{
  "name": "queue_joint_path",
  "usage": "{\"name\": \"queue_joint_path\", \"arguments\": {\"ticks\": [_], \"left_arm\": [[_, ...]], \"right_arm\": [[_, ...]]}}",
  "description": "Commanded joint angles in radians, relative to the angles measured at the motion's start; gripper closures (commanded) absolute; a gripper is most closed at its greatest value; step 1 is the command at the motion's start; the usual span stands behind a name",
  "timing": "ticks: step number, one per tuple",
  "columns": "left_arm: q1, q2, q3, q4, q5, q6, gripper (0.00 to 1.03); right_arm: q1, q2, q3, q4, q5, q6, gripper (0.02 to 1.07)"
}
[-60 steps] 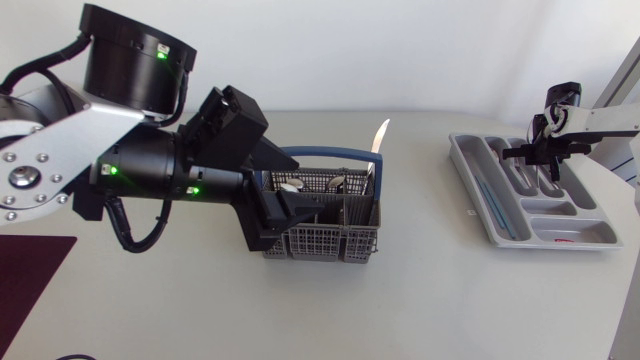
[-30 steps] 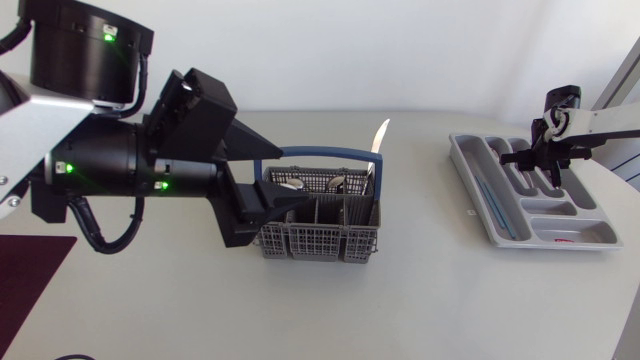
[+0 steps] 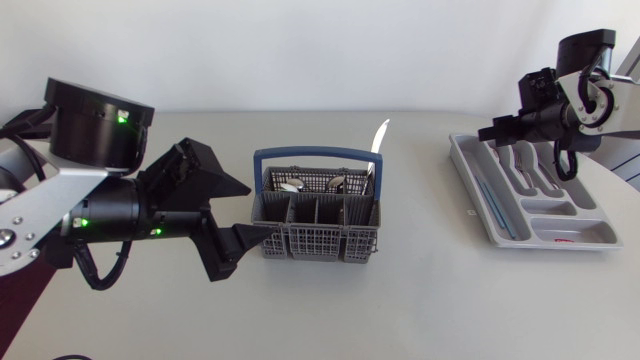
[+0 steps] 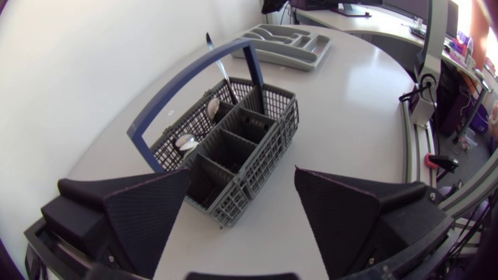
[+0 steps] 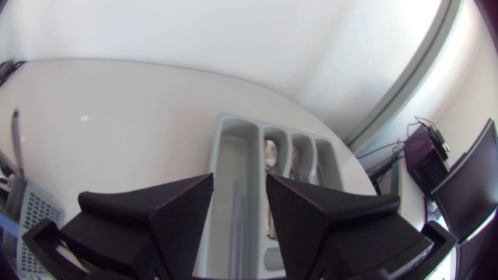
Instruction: Sort the cutlery from the basket into the organizer compartments.
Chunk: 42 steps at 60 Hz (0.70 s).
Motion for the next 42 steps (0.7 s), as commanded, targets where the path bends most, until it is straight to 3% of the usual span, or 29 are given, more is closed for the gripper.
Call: {"name": "queue_joint_path", "arguments": {"ticks": [1, 20, 31, 42], "left_arm": [[0.013, -0.015, -0.056, 0.026, -0.014, 0.036, 0.11], [0.004, -0.009, -0.174, 0.096, -0.074, 0.062, 0.19], [0.000, 0.032, -0.226, 0.168, -0.103, 0.065, 0.43], [-0.007, 0.091, -0.237, 0.245, -0.130, 0.065, 0.78]], "right_arm": [[0.071, -0.073, -0.077, -0.015, -0.021, -0.010, 0.55], [0.292, -0.189, -0.098, -0.114, -0.107, 0.059, 0.55], [0.343, -0.176, -0.058, -0.154, -0.192, 0.104, 0.68], [0.358, -0.117, 0.011, -0.200, -0.295, 0.142, 0.99]]}}
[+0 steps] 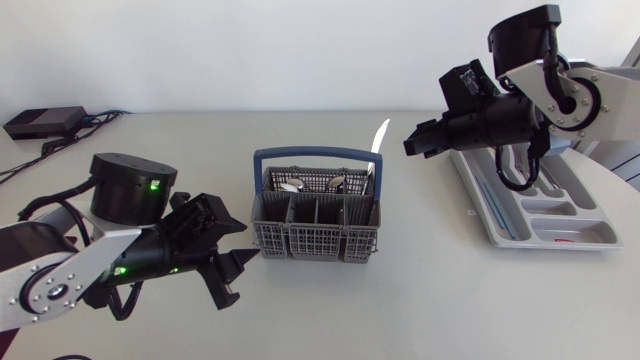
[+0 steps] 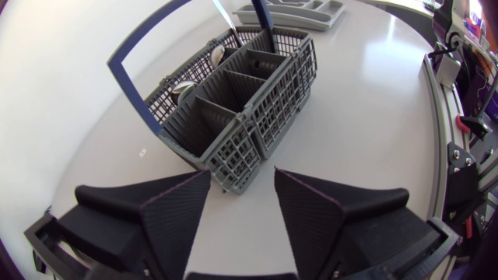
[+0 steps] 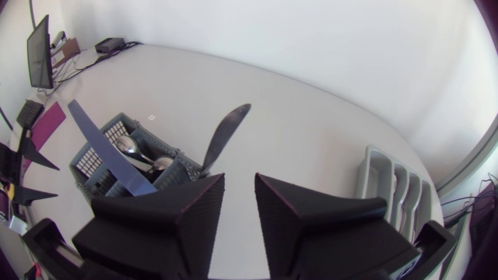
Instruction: Sort the cutlery from the basket into the organizer compartments.
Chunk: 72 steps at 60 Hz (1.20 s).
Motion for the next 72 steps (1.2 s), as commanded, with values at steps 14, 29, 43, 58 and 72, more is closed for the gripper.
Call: {"name": "queue_joint_path", "arguments": {"ticks": [14, 29, 43, 58, 72], "left_arm": [[0.027, 0.141, -0.038, 0.125, -0.047, 0.035, 0.98], [0.079, 0.259, -0.027, 0.263, -0.066, 0.085, 0.98], [0.130, 0.362, 0.039, 0.384, -0.066, 0.116, 0.98], [0.137, 0.480, 0.122, 0.447, -0.062, 0.125, 0.97], [0.145, 0.451, 0.105, 0.433, -0.061, 0.142, 0.97]], "right_arm": [[0.035, 0.119, 0.100, -0.072, -0.145, 0.072, 1.01], [0.033, 0.172, 0.137, -0.169, -0.319, 0.070, 1.01], [0.058, 0.108, 0.064, -0.220, -0.340, 0.042, 1.01], [0.133, 0.000, -0.048, -0.244, -0.315, 0.039, 1.01], [0.033, -0.139, -0.154, -0.243, -0.297, 0.015, 0.67]]}}
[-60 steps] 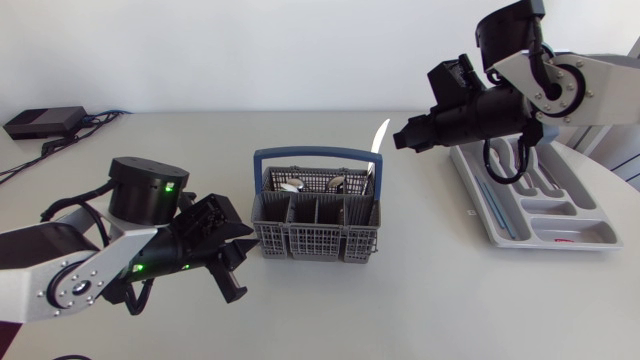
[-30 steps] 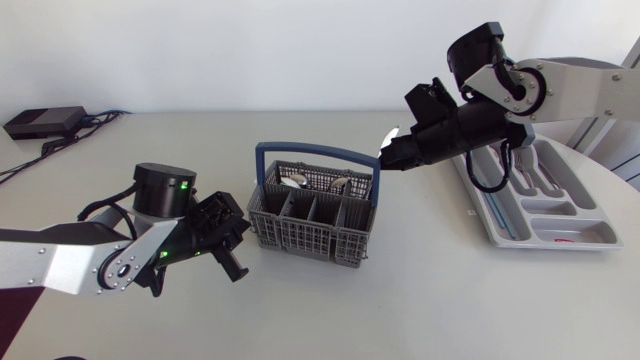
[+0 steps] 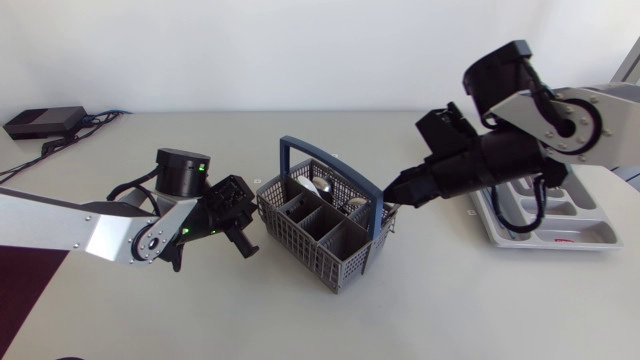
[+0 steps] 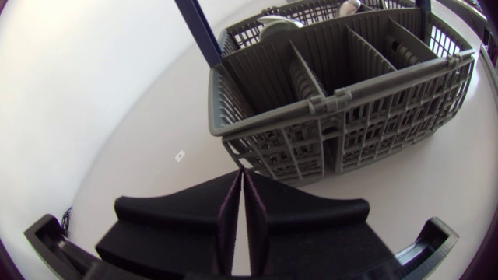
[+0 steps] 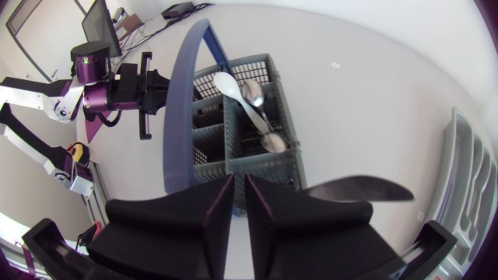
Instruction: Sort the cutlery from the basket into the organizer compartments.
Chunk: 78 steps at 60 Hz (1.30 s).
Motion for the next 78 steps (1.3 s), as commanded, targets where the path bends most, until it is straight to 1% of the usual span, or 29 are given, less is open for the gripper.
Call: {"name": "queue_joint_path", "arguments": {"ticks": [1, 7, 14, 23, 31, 40, 54, 73, 78], "left_arm": [[0.008, -0.036, -0.017, 0.000, 0.009, 0.029, 0.96], [0.009, -0.121, -0.061, -0.024, 0.010, 0.031, 0.92], [0.003, -0.236, -0.103, -0.075, 0.015, 0.029, 0.92], [-0.018, -0.315, -0.133, -0.112, 0.015, 0.023, 0.92], [-0.021, -0.334, -0.144, -0.130, 0.015, 0.018, 0.92], [-0.038, -0.351, -0.153, -0.144, 0.015, 0.008, 0.92], [-0.058, -0.363, -0.161, -0.147, 0.012, -0.009, 0.92], [-0.064, -0.367, -0.162, -0.150, 0.010, -0.011, 0.92], [-0.066, -0.367, -0.161, -0.150, 0.009, -0.011, 0.92]], "right_arm": [[-0.052, -0.080, -0.070, -0.009, 0.007, -0.025, 0.66], [-0.096, -0.144, -0.120, -0.006, 0.007, -0.053, 0.66], [-0.139, -0.164, -0.168, 0.011, -0.004, -0.090, 0.66], [-0.147, -0.147, -0.218, 0.087, -0.001, -0.111, 0.66], [-0.153, -0.104, -0.243, 0.173, -0.007, -0.113, 0.66], [-0.164, -0.023, -0.229, 0.229, -0.015, -0.122, 0.66], [-0.167, 0.058, -0.186, 0.259, -0.055, -0.133, 0.66], [-0.164, 0.066, -0.159, 0.290, -0.081, -0.130, 0.66], [-0.156, 0.074, -0.152, 0.293, -0.081, -0.130, 0.68]]}}
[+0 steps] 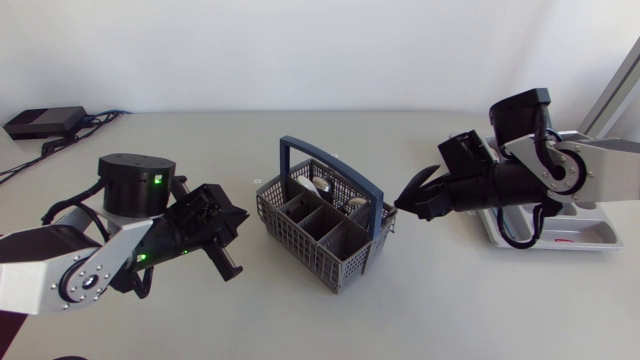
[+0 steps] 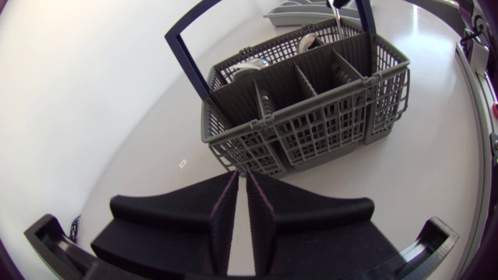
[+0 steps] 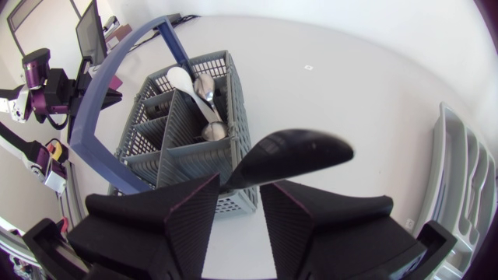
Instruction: Sort the cutlery from the basket into the organizer compartments.
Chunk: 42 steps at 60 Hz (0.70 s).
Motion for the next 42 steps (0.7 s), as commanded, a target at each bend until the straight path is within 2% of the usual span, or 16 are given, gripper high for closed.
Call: {"name": "queue_joint_path", "arguments": {"ticks": [1, 10, 17, 42], "left_arm": [[-0.009, -0.020, -0.017, -0.007, 0.002, -0.008, 0.92], [-0.009, -0.020, -0.011, -0.010, 0.002, -0.008, 0.92], [-0.017, -0.020, -0.009, -0.010, 0.002, -0.010, 0.92], [-0.024, -0.034, -0.012, -0.015, -0.001, -0.012, 0.93]], "right_arm": [[0.011, 0.023, 0.024, 0.010, -0.009, -0.007, 0.70], [0.023, 0.033, 0.020, 0.029, -0.016, -0.006, 0.88], [0.040, 0.052, 0.007, 0.049, -0.018, -0.004, 0.93], [0.081, 0.093, 0.069, 0.068, -0.007, 0.019, 0.93]]}}
